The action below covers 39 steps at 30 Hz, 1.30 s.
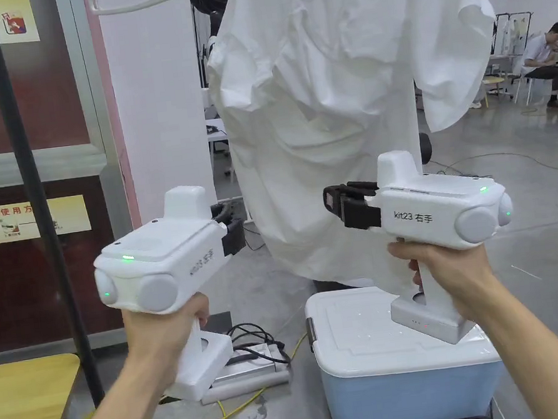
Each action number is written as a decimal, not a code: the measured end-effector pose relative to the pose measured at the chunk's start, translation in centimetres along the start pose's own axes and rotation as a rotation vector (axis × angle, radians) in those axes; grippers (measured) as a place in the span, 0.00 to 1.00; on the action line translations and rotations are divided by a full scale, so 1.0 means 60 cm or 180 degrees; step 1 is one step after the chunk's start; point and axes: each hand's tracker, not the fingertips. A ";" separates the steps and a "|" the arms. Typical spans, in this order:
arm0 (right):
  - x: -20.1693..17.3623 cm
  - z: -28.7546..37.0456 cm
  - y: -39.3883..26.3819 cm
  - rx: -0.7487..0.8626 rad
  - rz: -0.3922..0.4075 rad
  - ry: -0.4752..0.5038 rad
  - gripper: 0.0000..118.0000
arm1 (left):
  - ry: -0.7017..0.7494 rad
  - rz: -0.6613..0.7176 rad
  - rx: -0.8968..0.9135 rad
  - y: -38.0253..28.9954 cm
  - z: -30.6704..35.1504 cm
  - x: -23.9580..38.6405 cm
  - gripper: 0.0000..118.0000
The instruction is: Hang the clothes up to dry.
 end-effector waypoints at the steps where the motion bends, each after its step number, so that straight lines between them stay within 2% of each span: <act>1: 0.004 0.012 -0.002 0.0009 -0.0068 0.0461 0.05 | -0.0509 0.0202 -0.0065 0.003 0.009 -0.012 0.00; 2: 0.008 0.020 -0.004 0.0066 -0.0109 0.0769 0.05 | -0.0953 0.0380 -0.0098 0.005 0.018 -0.021 0.00; 3: 0.011 0.030 -0.007 0.0135 -0.0122 0.1170 0.05 | -0.1291 0.0367 -0.0095 0.009 0.028 -0.030 0.00; 4: 0.013 0.037 -0.009 0.0177 -0.0119 0.1410 0.05 | -0.1428 0.0285 -0.0060 0.013 0.042 -0.026 0.00; 6: -0.011 0.052 -0.008 0.0121 0.0032 0.1697 0.05 | -0.1743 0.0072 -0.0090 0.016 0.055 -0.029 0.00; 7: -0.021 0.051 -0.004 0.0019 0.0130 0.1528 0.05 | -0.1859 0.0099 -0.0140 0.019 0.056 -0.030 0.00; 8: -0.028 0.047 -0.001 -0.0056 0.0215 0.1408 0.05 | -0.1695 0.0091 -0.0136 0.022 0.058 -0.023 0.00; 9: -0.038 0.043 0.001 -0.0101 0.0305 0.1375 0.05 | -0.1789 0.0077 -0.0122 0.024 0.055 -0.028 0.00; 11: -0.046 0.028 -0.001 -0.0113 0.0279 0.1438 0.05 | -0.1586 0.0070 -0.0060 0.024 0.058 -0.031 0.00; 12: -0.051 0.021 -0.002 -0.0106 0.0269 0.1435 0.05 | -0.1628 0.0168 -0.0131 0.028 0.062 -0.038 0.00; 14: -0.061 -0.003 -0.004 -0.0091 0.0262 0.1546 0.05 | -0.1574 0.0127 -0.0053 0.025 0.090 -0.054 0.00; 15: -0.073 -0.021 -0.005 -0.0061 0.0235 0.1607 0.05 | -0.1401 0.0133 -0.0122 0.028 0.109 -0.061 0.00; 18: -0.116 -0.093 -0.004 -0.0013 0.0246 0.1965 0.05 | -0.1033 -0.0047 -0.0085 0.032 0.188 -0.103 0.00; 20: -0.158 -0.148 -0.002 0.0002 0.0262 0.2192 0.05 | -0.0810 0.0000 -0.0063 0.035 0.254 -0.134 0.00; 21: -0.195 -0.185 -0.003 0.0018 0.0204 0.2434 0.05 | -0.0484 -0.0060 0.0006 0.034 0.297 -0.145 0.00; 28: -0.472 -0.387 -0.011 0.0062 0.0200 0.3587 0.05 | 0.0802 -0.0175 0.0003 0.046 0.596 -0.202 0.00; 35: -0.782 -0.428 -0.006 0.0015 0.0437 0.4950 0.05 | 0.1959 -0.0226 0.0220 0.035 0.839 -0.129 0.00; 39: -0.935 -0.423 -0.019 -0.0103 0.0502 0.5480 0.05 | 0.2513 -0.0207 0.0208 0.020 0.947 -0.059 0.00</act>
